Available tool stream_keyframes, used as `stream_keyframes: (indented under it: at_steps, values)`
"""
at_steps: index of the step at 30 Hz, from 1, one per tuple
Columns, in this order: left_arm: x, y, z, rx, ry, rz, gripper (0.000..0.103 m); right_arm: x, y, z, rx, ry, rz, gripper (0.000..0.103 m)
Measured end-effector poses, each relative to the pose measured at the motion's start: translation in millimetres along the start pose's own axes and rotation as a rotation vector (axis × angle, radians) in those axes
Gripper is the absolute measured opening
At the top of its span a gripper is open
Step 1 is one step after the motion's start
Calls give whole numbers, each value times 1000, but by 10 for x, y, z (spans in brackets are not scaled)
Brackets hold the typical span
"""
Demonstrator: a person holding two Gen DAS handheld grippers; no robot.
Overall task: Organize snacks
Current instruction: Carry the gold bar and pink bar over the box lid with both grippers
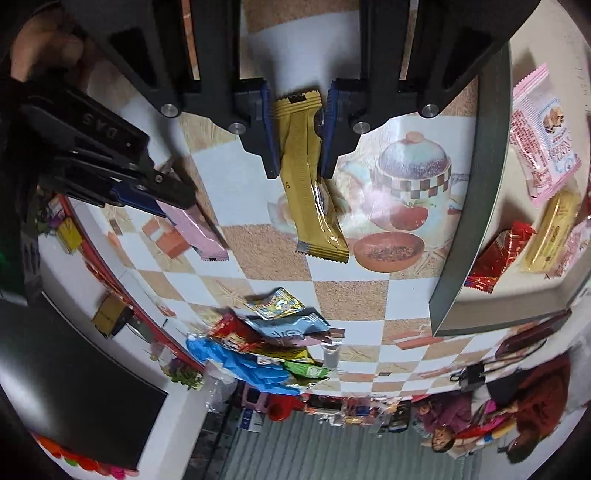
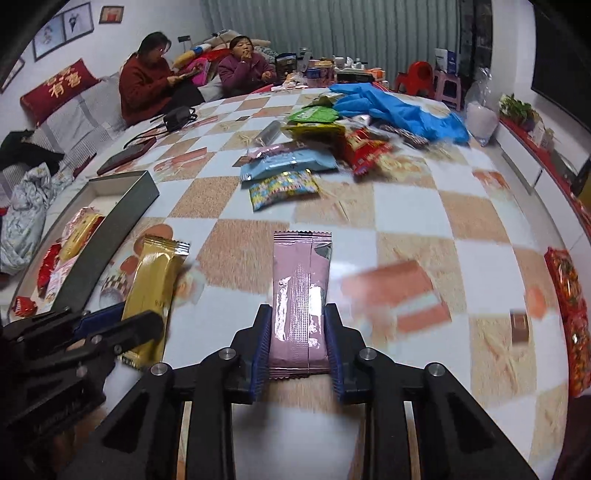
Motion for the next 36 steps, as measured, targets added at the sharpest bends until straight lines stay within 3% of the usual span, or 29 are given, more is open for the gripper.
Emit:
stream_keyframes:
  at_steps: [5, 11, 22, 30, 36]
  values:
    - [-65, -80, 11, 11, -2, -62, 23, -116, 17, 68, 2, -9, -12, 30]
    - [-72, -58, 8, -10, 1, -49, 22, -90, 70, 32, -47, -10, 18, 30]
    - [-76, -103, -7, 59, -7, -72, 21, -91, 127, 18, -109, -8, 44, 30]
    - [-77, -104, -7, 60, -7, -73, 20, -97, 119, 27, -88, -12, 32, 30]
    - [-73, -99, 72, 47, -42, -70, 18, -140, 75, 157, 18, -46, -18, 27]
Point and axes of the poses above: each gripper's, at about its wrist camera, not at the fingertips, and z roughly against the way its jaws point, y to its left, x to its top, the point moved 5 cm from there along -z, roughly the way its jaws point, and after that the axes turned 8 degrees about y, right-handed, at the moved point
